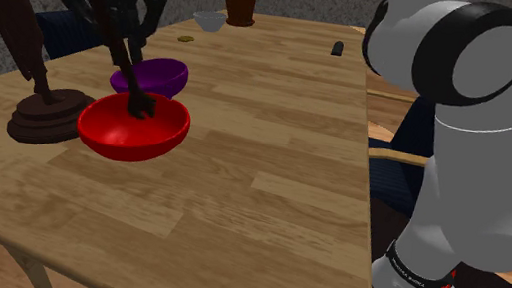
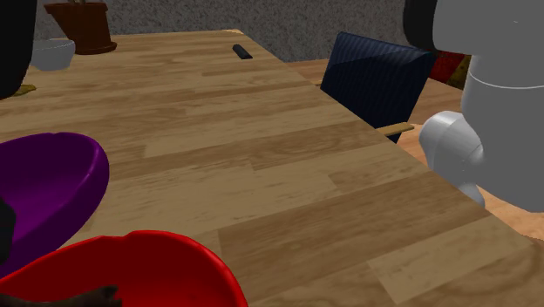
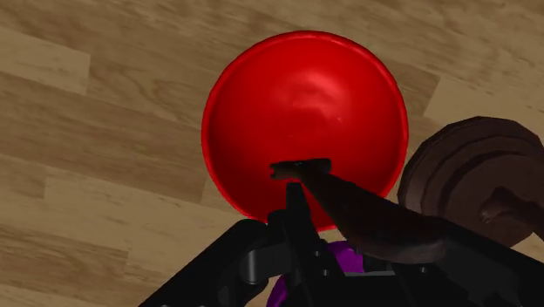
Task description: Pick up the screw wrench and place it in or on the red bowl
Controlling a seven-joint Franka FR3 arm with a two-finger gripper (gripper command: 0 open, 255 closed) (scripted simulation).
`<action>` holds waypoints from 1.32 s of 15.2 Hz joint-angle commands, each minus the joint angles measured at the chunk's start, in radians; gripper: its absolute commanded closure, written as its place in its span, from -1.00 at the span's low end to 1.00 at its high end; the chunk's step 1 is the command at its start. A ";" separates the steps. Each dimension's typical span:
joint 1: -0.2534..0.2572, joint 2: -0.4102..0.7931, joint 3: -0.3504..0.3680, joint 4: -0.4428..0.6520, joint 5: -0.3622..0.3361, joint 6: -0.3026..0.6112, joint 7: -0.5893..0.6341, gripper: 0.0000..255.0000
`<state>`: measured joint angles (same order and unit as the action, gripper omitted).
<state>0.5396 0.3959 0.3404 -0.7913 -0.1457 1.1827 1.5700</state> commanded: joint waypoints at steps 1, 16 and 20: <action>-0.019 -0.044 0.003 -0.101 0.017 0.059 0.004 1.00; -0.077 -0.187 -0.001 -0.483 0.071 0.303 -0.010 1.00; -0.078 -0.187 -0.001 -0.483 0.071 0.303 -0.010 1.00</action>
<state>0.4638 0.2022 0.3423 -1.2702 -0.0716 1.4871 1.5593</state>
